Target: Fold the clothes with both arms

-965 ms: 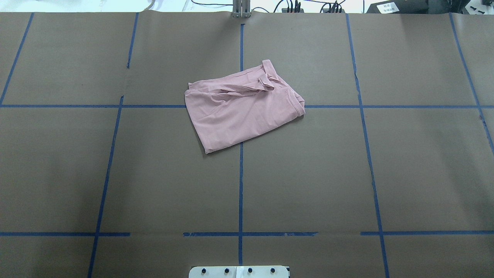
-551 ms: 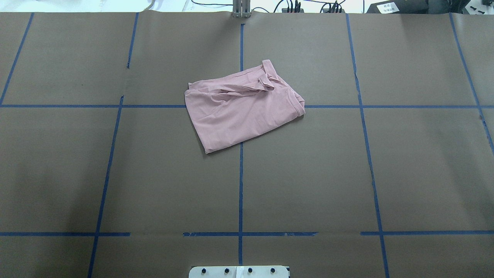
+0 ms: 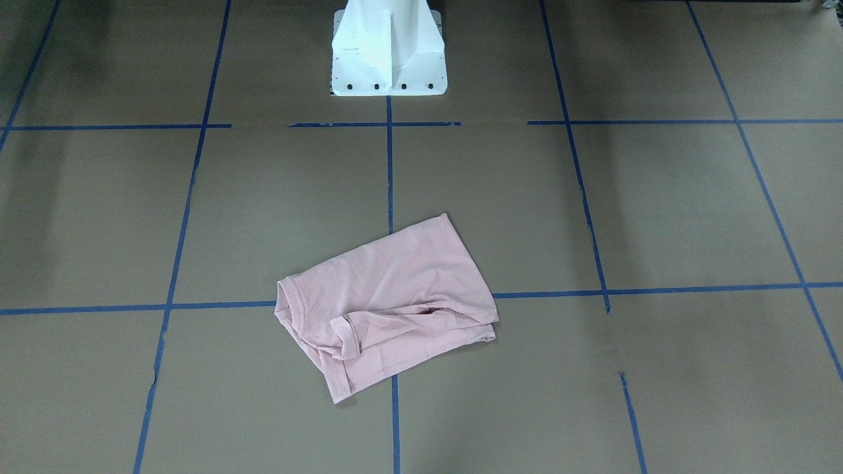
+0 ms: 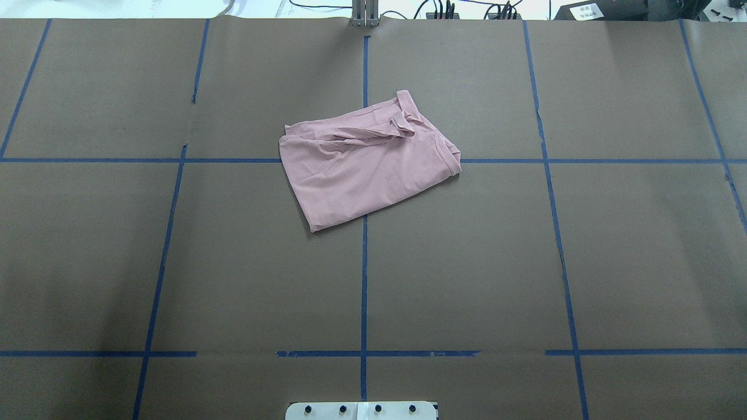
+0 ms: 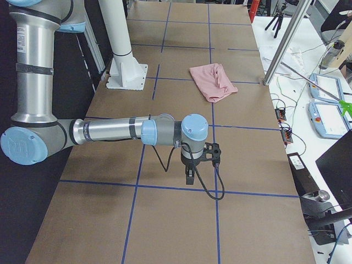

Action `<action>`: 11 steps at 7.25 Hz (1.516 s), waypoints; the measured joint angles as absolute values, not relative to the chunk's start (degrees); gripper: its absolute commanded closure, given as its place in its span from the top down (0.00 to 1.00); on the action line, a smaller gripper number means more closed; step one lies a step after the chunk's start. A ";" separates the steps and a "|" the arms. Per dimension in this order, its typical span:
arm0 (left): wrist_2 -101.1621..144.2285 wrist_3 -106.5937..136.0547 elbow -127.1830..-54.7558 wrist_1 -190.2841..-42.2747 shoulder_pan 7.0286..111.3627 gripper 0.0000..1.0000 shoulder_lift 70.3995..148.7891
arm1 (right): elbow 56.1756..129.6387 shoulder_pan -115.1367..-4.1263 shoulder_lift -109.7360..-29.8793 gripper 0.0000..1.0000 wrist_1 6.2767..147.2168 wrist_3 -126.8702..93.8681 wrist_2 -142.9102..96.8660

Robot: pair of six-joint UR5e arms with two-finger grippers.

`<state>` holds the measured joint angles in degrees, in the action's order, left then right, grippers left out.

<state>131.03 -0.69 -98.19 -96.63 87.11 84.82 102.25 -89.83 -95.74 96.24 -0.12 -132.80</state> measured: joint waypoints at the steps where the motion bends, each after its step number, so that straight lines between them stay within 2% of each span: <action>1: 131.78 -0.67 -98.49 -95.23 86.86 1.00 84.89 | 102.09 -89.82 -95.88 1.00 96.24 0.02 -132.79; 6: 132.20 -1.03 -98.69 -94.31 86.66 1.00 84.61 | 99.87 -89.13 -96.09 1.00 96.08 -0.17 -132.23; 11: 132.27 -1.14 -98.14 -94.51 86.66 1.00 84.47 | 101.02 -88.96 -95.24 1.00 96.12 -0.55 -132.67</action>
<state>132.27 -1.14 -98.14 -94.51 86.66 84.47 101.02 -88.96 -95.24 96.12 -0.55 -132.67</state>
